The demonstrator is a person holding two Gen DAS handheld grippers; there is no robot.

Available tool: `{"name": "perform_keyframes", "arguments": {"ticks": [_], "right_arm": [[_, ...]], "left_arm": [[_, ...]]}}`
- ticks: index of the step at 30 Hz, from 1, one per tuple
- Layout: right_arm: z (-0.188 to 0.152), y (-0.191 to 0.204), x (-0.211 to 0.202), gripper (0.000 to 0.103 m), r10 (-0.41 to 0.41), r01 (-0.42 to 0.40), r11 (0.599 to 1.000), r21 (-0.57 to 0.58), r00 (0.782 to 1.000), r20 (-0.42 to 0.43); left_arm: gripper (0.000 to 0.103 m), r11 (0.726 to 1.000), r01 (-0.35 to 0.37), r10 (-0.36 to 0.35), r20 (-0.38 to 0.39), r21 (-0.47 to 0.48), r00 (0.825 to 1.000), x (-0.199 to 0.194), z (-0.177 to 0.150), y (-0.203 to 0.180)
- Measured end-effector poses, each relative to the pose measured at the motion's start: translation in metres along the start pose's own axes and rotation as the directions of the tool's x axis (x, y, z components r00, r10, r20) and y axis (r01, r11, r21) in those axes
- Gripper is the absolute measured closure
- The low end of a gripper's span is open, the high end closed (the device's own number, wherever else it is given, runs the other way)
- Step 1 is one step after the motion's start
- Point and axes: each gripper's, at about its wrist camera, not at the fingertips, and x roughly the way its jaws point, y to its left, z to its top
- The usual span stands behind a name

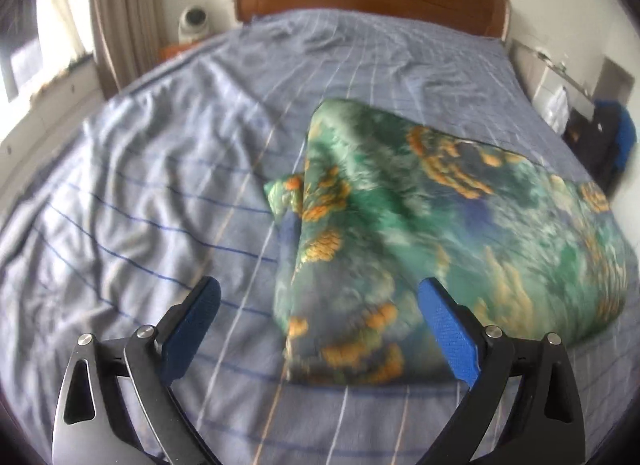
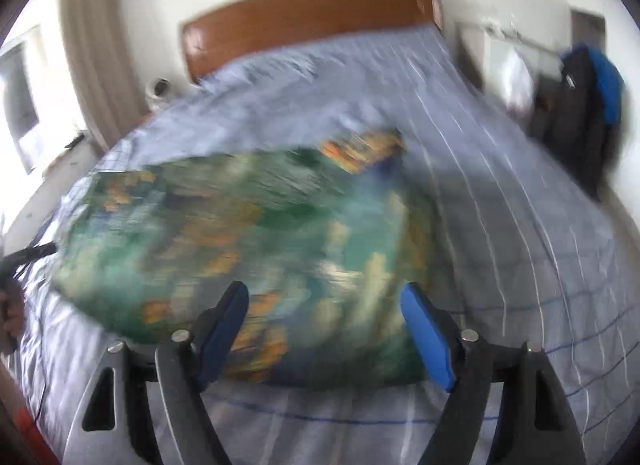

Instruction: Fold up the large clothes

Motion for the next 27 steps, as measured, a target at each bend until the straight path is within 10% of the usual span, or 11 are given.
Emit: {"name": "perform_keyframes", "arguments": {"ticks": [17, 27], "right_arm": [[-0.094, 0.056, -0.035, 0.025, 0.023, -0.024, 1.0, -0.007, 0.998, -0.054], [-0.123, 0.043, -0.034, 0.023, -0.101, 0.101, 0.995, 0.009, 0.995, -0.026]], "left_arm": [[0.003, 0.994, -0.083, 0.076, 0.091, 0.071, 0.993, -0.073, -0.034, -0.039], [0.003, 0.987, -0.032, 0.029, 0.023, 0.156, 0.999, -0.025, -0.104, -0.079]]}}
